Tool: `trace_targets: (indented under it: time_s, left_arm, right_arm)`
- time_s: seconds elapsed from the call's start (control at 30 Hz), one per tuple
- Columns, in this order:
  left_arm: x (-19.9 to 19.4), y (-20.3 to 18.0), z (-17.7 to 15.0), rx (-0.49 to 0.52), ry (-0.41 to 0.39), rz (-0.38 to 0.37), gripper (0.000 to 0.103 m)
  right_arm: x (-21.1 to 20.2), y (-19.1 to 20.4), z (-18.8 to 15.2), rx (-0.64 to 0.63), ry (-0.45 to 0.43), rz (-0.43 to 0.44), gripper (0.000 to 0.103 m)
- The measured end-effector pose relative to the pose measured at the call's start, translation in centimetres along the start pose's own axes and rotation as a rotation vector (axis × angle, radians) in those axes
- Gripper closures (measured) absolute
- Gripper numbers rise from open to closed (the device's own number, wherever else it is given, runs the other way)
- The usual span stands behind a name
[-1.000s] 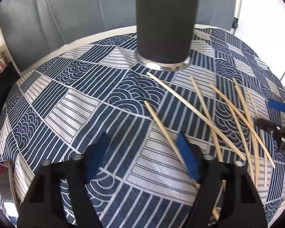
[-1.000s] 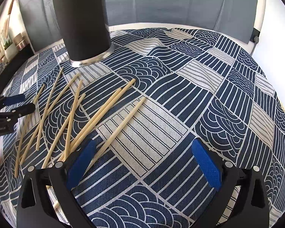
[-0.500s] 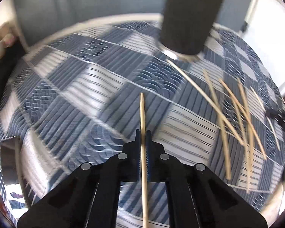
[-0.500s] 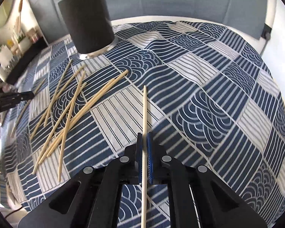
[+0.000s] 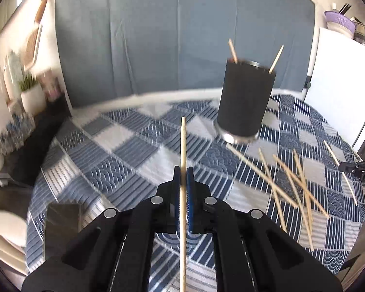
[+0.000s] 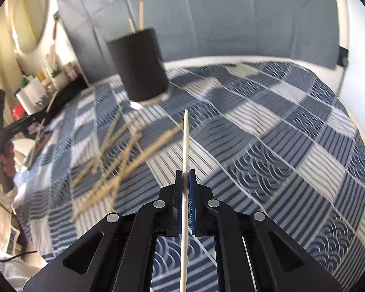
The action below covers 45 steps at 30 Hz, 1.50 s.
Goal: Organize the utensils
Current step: 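Carry the stick upright with the right gripper above the black cup, then open the right gripper to drop the stick into the black cup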
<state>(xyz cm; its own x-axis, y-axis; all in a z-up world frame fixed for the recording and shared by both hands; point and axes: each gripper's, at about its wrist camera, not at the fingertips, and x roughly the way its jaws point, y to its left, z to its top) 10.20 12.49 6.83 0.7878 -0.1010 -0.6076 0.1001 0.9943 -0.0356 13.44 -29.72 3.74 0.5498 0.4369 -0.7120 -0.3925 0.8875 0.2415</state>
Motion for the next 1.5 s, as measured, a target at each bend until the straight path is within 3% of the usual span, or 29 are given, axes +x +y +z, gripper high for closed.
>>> trace_targets:
  time_s: [0.2,0.6,0.77,0.9,1.0,1.27,1.37,1.5]
  left_arm:
    - [-0.3,-0.3,2.7,-0.011,-0.031,-0.027,0.098]
    - [-0.3,-2.9,9.0,-0.016,-0.139,-0.157,0.098]
    - [-0.1,-4.2,11.9,-0.011,-0.229,-0.245,0.098]
    - [0.8,-5.2,14.2,0.009,-0.297,-0.268,0.098]
    - [1.7,-6.0,15.9,0.030,-0.374,-0.337,0.098]
    - [5.1,-7.0,19.3,0.012,-0.513,-0.399,0.098]
    - [6.3,-7.3,19.7,0.015,-0.572,-0.387,0.098]
    - [8.2,-7.4,19.7,-0.003,-0.646,-0.392,0.098]
  right_arm:
    - [-0.9,0.9,3.3,0.005,-0.073,0.069,0.098]
    - [-2.9,4.5,12.4,-0.031,-0.284,0.175,0.098]
    - [-2.2,6.4,15.7,-0.048,-0.366,0.199,0.098]
    - [-0.5,7.2,18.8,-0.030,-0.410,0.303,0.098]
    - [0.8,7.9,20.9,-0.030,-0.449,0.316,0.098]
    - [4.7,7.8,24.8,0.042,-0.520,0.413,0.098]
    - [5.7,7.9,25.5,0.032,-0.585,0.385,0.098]
    - [6.7,7.7,25.0,0.000,-0.760,0.388,0.098]
